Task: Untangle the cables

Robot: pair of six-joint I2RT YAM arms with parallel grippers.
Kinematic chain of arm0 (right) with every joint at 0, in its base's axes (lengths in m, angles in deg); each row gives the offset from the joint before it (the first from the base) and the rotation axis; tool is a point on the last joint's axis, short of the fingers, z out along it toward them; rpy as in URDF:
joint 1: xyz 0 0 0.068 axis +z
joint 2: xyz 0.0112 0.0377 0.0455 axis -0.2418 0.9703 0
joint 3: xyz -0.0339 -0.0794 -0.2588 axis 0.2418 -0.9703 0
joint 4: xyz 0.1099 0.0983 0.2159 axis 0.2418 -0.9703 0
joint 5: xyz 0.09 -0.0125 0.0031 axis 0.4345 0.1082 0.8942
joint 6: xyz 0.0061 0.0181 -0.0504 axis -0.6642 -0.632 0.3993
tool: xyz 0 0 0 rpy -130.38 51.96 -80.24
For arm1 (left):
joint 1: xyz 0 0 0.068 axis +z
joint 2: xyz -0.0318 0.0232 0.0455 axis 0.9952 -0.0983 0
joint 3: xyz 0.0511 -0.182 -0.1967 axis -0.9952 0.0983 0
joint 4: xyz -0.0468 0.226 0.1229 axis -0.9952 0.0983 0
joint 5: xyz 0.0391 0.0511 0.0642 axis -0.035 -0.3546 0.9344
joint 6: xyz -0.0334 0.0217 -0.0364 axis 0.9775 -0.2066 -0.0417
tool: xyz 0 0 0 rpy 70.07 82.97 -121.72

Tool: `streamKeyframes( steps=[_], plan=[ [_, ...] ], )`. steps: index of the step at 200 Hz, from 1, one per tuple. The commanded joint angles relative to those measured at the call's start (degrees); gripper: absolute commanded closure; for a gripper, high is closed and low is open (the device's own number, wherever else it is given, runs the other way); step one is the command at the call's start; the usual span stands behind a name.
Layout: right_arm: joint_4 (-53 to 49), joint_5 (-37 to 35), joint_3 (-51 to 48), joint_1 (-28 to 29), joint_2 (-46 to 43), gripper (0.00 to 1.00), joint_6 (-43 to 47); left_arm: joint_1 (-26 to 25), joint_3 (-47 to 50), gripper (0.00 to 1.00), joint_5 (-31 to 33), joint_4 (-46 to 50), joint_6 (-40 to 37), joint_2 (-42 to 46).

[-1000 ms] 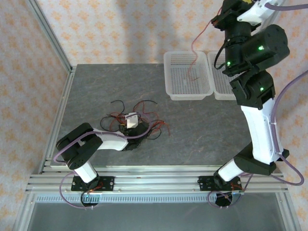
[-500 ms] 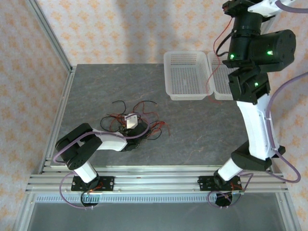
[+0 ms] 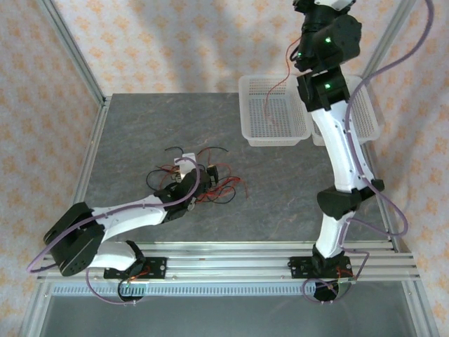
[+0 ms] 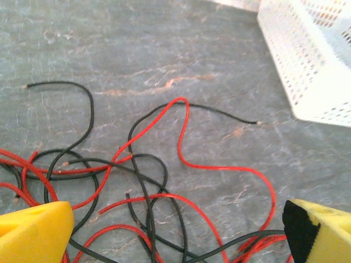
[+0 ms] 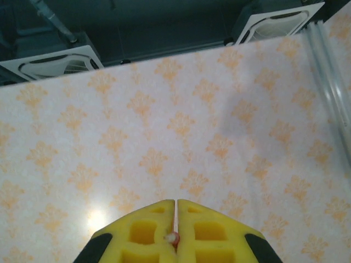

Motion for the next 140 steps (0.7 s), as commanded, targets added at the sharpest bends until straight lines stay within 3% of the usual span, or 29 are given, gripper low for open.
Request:
streamKeyframes(
  steps=[1, 73, 140],
  plan=[
    [2.56, 3.19, 2.37, -2.24, 3.42, 1.00, -4.08, -0.36, -2.04, 0.01, -0.51, 4.32, -2.96, 3.25],
    [4.60, -0.14, 2.63, -11.56, 11.33, 1.00, -8.58, -0.90, -2.75, 0.01, 0.44, 8.51, -3.67, 8.88],
    [4.17, -4.79, -0.63, -21.68, 10.02, 1.00, -11.18, -1.08, -3.21, 0.01, 1.18, 10.32, -3.11, 9.62]
  ],
)
